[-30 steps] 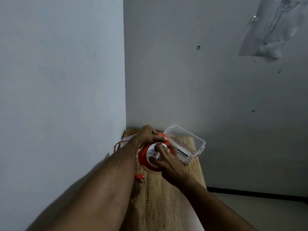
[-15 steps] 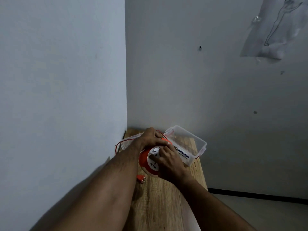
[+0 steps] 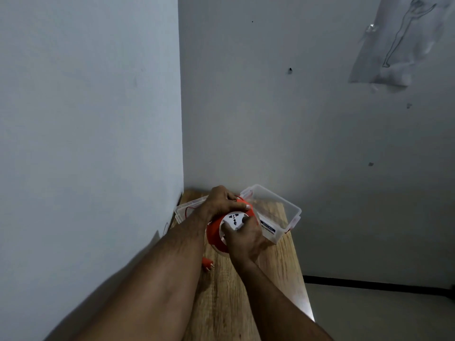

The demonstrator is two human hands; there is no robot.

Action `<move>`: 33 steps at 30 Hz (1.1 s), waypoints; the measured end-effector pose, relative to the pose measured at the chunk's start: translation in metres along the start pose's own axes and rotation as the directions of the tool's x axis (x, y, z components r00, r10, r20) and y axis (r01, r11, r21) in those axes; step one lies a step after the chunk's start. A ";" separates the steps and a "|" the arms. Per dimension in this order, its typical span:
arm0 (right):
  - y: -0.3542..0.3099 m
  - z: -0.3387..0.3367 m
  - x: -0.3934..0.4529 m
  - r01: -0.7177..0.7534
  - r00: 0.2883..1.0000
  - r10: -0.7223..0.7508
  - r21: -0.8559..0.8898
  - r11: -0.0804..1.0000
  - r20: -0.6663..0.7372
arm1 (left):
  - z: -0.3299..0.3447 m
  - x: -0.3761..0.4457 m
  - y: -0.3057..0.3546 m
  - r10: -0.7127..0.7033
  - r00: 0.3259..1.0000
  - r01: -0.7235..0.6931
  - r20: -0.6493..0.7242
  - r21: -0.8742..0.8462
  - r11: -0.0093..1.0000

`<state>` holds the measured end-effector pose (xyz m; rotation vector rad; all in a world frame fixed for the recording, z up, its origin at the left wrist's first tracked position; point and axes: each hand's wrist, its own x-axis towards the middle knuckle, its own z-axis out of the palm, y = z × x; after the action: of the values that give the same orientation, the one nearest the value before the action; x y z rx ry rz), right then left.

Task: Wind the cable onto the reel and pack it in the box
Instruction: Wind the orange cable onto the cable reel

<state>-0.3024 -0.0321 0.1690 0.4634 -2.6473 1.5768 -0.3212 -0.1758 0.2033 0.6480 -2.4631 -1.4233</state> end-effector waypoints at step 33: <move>0.009 -0.042 0.034 0.925 0.314 -0.548 -0.379 -0.007 0.776 | -0.008 -0.006 -0.003 -0.013 0.996 0.010 0.091 0.032 0.999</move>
<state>-0.3427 0.0005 0.1876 1.8837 -2.0443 -0.2305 -0.3116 -0.1803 0.2048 0.6179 -2.5597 -1.4523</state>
